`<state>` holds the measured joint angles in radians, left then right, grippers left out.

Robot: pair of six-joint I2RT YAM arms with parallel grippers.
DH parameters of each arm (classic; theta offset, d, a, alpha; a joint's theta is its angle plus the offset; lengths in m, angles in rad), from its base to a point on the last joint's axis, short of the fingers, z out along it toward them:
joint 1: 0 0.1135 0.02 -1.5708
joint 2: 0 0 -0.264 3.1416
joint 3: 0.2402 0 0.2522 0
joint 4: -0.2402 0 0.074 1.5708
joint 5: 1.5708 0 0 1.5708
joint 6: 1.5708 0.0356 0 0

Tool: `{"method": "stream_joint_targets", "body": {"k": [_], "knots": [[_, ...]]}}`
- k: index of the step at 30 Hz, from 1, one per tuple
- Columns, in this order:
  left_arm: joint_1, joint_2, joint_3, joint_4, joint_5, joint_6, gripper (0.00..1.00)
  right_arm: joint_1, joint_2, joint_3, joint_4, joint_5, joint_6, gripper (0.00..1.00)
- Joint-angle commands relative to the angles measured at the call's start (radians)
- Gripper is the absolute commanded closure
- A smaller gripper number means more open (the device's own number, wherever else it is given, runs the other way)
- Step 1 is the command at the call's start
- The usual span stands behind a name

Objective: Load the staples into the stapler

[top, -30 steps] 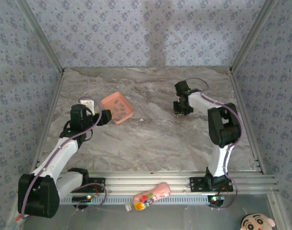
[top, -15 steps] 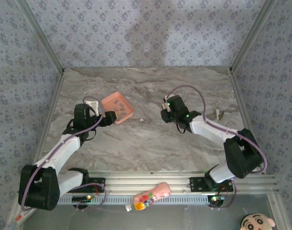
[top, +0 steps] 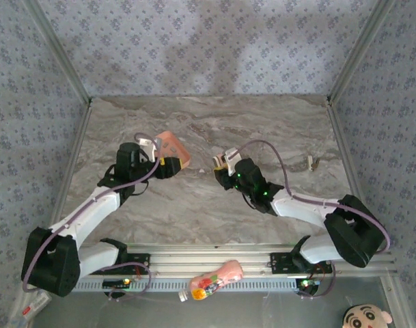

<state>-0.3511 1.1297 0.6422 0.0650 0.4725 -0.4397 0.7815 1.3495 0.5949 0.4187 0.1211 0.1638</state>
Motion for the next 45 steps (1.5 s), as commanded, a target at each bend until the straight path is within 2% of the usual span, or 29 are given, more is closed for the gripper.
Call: {"method": "stream_joint_targets", "body": {"k": [1,22,32,37,45], "knots": [[-0.022,-0.035,0.044,0.027,0.038,-0.004,0.27,0.02,-0.03,-0.029,0.14,0.025,-0.043,0.7],[-0.112,-0.088,0.203,-0.12,0.095,0.009,0.32,0.087,-0.051,-0.114,0.339,0.059,-0.173,0.72],[-0.165,-0.054,0.256,-0.144,0.122,-0.023,0.33,0.098,-0.055,-0.121,0.351,0.052,-0.196,0.72],[-0.18,-0.006,0.287,-0.16,0.164,-0.049,0.4,0.102,-0.059,-0.136,0.37,0.057,-0.198,0.72],[-0.214,0.063,0.296,-0.147,0.167,-0.05,0.39,0.107,-0.061,-0.135,0.37,0.052,-0.205,0.72]]}}
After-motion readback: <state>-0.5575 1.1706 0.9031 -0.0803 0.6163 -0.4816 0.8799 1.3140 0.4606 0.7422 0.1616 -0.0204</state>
